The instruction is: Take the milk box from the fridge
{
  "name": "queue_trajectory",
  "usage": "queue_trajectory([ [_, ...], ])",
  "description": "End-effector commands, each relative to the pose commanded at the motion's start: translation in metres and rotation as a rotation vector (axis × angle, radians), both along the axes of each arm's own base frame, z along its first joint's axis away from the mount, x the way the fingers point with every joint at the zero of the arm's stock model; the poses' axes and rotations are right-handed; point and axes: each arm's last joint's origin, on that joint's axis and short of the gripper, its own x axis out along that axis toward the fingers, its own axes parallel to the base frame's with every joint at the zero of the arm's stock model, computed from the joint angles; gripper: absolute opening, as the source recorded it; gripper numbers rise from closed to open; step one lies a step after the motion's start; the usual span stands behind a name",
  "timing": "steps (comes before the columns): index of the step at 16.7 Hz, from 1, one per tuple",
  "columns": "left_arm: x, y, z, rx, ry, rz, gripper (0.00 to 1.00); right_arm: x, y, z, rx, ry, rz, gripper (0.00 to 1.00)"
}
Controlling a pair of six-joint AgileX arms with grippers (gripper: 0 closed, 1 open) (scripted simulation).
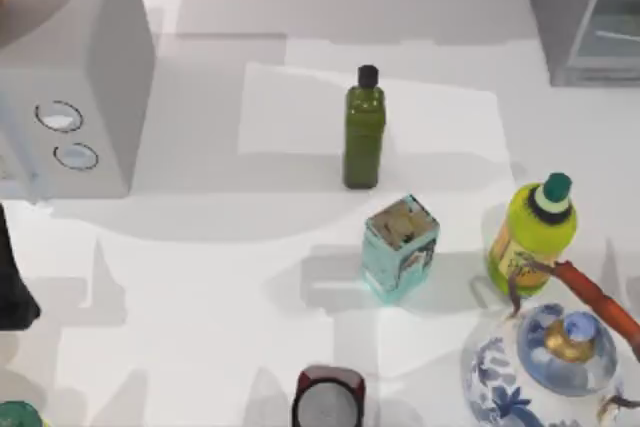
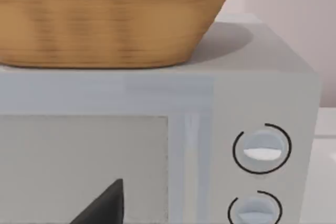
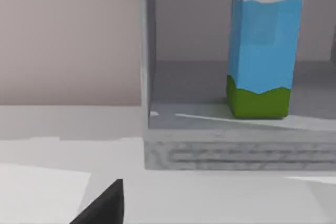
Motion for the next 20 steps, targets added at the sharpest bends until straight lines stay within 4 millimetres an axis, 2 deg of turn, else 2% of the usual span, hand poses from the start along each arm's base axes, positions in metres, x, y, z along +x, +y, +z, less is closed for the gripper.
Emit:
queue_trajectory([
  [6, 0.0, 0.0, 0.0, 0.0, 0.0, 0.0, 1.0, 0.006, -0.001, 0.003, 0.002, 0.001, 0.031, 1.0],
  [11, 0.0, 0.0, 0.0, 0.0, 0.0, 0.0, 1.0, 0.029, -0.01, 0.012, -0.004, -0.009, 0.057, 1.0],
  [15, 0.0, 0.0, 0.0, 0.0, 0.0, 0.0, 1.0, 0.056, -0.03, 0.011, -0.008, -0.009, 0.039, 1.0],
  [20, 0.0, 0.0, 0.0, 0.0, 0.0, 0.0, 1.0, 0.085, -0.065, -0.011, 0.003, 0.011, -0.001, 1.0],
])
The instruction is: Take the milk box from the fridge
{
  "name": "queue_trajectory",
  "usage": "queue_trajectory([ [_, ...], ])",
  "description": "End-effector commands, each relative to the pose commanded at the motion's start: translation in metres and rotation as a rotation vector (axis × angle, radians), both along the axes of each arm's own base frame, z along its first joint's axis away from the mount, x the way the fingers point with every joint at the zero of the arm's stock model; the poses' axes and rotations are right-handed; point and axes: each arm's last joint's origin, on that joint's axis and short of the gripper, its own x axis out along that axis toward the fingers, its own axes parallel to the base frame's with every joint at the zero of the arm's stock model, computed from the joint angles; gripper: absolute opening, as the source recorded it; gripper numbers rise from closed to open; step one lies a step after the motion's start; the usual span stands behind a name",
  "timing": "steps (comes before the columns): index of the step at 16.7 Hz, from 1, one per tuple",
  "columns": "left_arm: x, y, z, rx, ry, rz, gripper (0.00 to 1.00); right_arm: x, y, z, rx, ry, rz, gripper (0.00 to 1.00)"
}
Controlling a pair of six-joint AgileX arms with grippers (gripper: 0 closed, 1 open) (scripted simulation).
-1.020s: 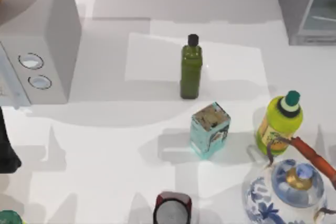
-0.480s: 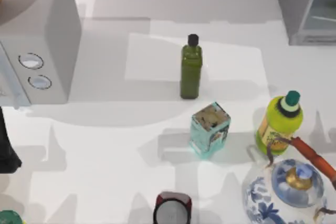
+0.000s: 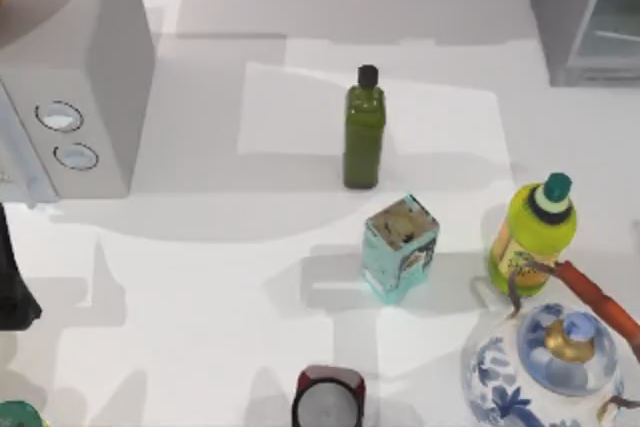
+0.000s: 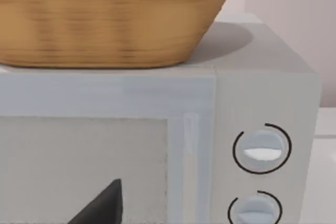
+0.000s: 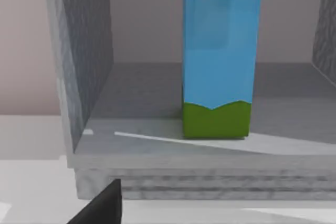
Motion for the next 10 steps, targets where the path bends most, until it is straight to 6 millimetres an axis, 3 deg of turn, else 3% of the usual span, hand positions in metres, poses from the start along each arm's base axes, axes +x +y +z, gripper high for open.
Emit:
queue_trajectory([
  [5, 0.0, 0.0, 0.0, 0.0, 0.0, 0.0, 1.0, 0.012, -0.027, -0.028, 0.005, 0.002, -0.008, 1.0],
  [10, 0.0, 0.0, 0.0, 0.0, 0.0, 0.0, 1.0, 0.014, -0.035, -0.039, -0.003, -0.011, 0.001, 1.0],
])
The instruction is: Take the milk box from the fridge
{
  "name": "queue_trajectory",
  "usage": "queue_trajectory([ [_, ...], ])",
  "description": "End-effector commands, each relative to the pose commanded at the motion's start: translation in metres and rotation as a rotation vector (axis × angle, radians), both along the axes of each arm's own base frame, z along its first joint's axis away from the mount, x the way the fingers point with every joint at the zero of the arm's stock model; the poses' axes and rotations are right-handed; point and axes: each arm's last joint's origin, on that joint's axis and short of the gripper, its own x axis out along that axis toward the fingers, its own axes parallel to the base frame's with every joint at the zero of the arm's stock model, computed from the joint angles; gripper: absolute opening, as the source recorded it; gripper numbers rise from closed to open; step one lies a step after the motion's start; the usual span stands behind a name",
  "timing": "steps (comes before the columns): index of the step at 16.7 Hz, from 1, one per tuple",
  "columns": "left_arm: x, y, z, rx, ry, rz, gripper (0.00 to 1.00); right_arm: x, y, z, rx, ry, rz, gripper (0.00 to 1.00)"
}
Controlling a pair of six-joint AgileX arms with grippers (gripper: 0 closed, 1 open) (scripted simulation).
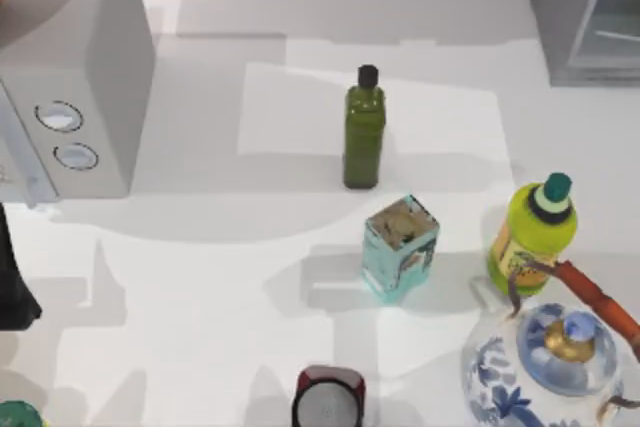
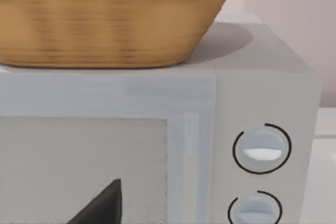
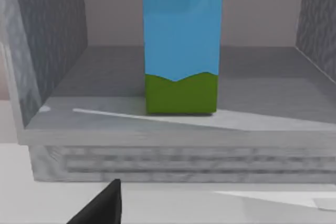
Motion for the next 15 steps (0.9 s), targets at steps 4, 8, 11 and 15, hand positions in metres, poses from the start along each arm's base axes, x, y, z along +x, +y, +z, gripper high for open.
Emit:
queue_trajectory([
  [4, 0.0, 0.0, 0.0, 0.0, 0.0, 0.0, 1.0, 0.0, 0.001, 0.0, 0.002, 0.003, 0.002, 1.0],
  [8, 0.0, 0.0, 0.0, 0.0, 0.0, 0.0, 1.0, 0.016, -0.007, 0.003, -0.014, -0.013, -0.032, 1.0],
  [11, 0.0, 0.0, 0.0, 0.0, 0.0, 0.0, 1.0, 0.054, -0.019, 0.004, -0.019, -0.015, -0.07, 1.0],
  [15, 0.0, 0.0, 0.0, 0.0, 0.0, 0.0, 1.0, 0.128, -0.021, 0.003, -0.01, -0.005, -0.079, 1.0],
])
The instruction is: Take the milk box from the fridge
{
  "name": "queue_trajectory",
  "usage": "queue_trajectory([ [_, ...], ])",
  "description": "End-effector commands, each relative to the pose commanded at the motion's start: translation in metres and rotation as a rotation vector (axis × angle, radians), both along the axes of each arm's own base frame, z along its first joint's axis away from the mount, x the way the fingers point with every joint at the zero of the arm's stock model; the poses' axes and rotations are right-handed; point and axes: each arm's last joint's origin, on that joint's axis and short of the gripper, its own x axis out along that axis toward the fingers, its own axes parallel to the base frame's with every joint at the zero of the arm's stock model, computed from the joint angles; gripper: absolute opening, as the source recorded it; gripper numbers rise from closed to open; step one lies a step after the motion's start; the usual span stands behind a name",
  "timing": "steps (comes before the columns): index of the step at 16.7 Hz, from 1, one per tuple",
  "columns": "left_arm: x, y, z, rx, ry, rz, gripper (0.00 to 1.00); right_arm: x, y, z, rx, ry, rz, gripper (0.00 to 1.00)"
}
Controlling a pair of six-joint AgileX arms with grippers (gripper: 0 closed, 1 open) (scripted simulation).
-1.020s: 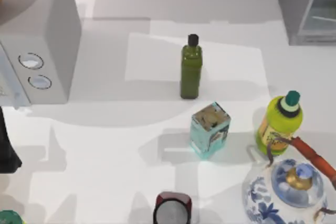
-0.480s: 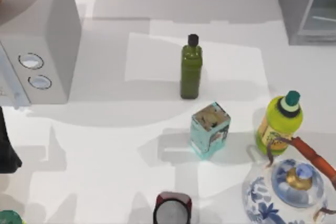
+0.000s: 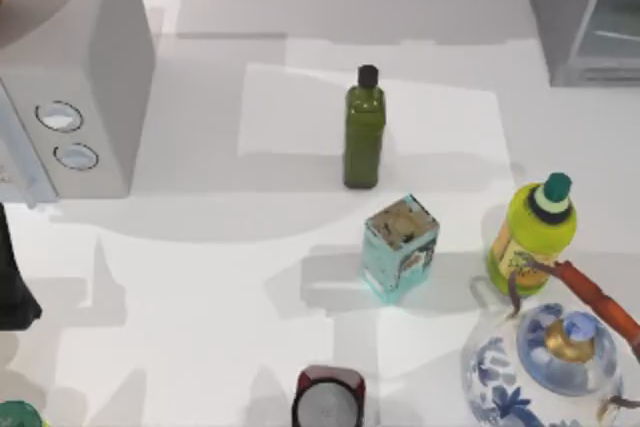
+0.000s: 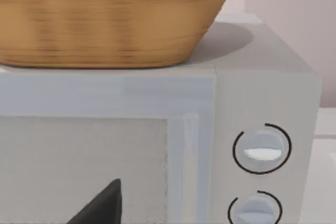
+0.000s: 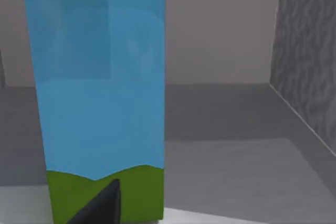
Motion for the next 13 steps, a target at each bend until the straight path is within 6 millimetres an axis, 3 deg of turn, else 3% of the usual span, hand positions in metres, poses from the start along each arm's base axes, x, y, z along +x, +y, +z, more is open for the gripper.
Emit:
queue_trajectory([
  [3, 0.0, 0.0, 0.0, 0.0, 0.0, 0.0, 1.0, 0.052, 0.016, 0.0, 0.008, 0.008, 0.025, 1.0],
  [6, 0.0, 0.0, 0.0, 0.0, 0.0, 0.0, 1.0, 0.085, 0.037, 0.004, 0.008, 0.008, 0.057, 1.0],
  [13, 0.0, 0.0, 0.0, 0.0, 0.0, 0.0, 1.0, 0.093, 0.043, 0.007, 0.007, 0.006, 0.067, 1.0],
])
